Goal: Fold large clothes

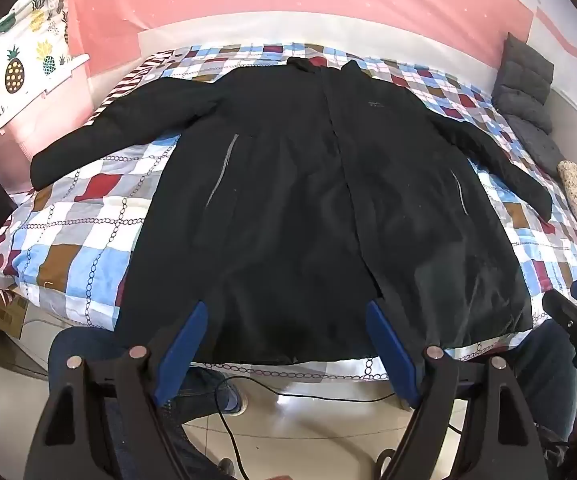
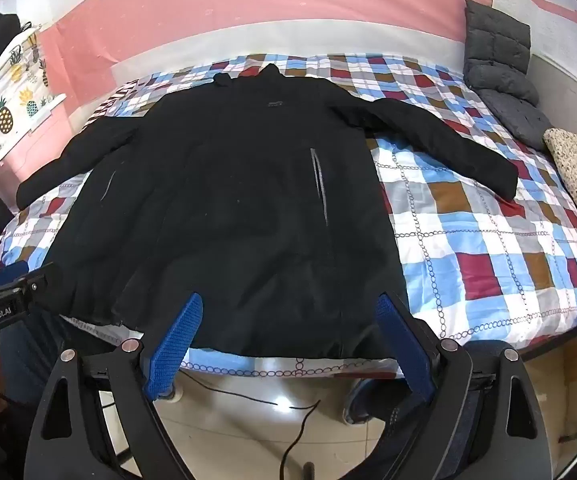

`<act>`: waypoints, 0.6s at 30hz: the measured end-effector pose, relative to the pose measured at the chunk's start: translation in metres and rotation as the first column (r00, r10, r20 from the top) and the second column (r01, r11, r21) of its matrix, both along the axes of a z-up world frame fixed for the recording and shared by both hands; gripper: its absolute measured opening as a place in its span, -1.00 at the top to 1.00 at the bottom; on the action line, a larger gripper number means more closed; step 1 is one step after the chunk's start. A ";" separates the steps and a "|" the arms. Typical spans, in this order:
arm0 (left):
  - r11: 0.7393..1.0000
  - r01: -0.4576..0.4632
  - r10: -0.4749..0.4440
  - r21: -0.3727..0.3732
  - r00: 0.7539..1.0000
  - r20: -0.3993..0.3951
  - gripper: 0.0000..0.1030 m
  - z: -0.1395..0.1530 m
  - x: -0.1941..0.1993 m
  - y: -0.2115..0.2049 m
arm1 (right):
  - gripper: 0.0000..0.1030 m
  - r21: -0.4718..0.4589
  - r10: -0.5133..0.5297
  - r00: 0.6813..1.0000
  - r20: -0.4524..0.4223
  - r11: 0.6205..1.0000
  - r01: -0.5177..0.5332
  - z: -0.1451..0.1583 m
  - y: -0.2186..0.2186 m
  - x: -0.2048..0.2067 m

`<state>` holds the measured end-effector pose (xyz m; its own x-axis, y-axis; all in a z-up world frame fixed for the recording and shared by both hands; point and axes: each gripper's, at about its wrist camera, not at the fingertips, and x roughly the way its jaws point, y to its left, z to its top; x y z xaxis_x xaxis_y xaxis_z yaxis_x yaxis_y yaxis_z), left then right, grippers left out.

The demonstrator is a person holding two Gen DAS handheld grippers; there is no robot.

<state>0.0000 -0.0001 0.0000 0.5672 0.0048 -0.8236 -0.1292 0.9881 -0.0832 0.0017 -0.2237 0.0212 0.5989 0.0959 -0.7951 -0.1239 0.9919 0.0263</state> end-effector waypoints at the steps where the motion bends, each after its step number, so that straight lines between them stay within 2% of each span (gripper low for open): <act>1: 1.000 0.002 -0.002 0.000 1.000 -0.001 -0.61 0.000 0.000 0.000 | -0.73 0.000 -0.001 1.000 0.002 1.000 0.001 0.000 0.000 0.000; 9: 1.000 0.001 -0.001 0.015 1.000 -0.016 -0.62 0.003 0.004 0.004 | -0.73 -0.007 -0.001 1.000 0.002 1.000 0.001 0.004 0.004 -0.003; 10: 0.999 0.002 -0.002 0.034 1.000 -0.008 -0.62 0.002 0.001 0.000 | -0.73 -0.006 -0.002 1.000 0.000 1.000 0.002 0.005 0.004 -0.003; 17: 1.000 -0.004 0.004 0.020 1.000 -0.020 -0.62 0.002 0.004 0.006 | -0.73 -0.012 0.000 1.000 0.002 1.000 0.000 0.012 0.009 -0.003; 18: 0.999 -0.008 0.009 0.031 1.000 -0.015 -0.62 0.001 -0.002 -0.002 | -0.73 -0.018 0.008 1.000 0.006 1.000 -0.008 0.005 0.009 -0.003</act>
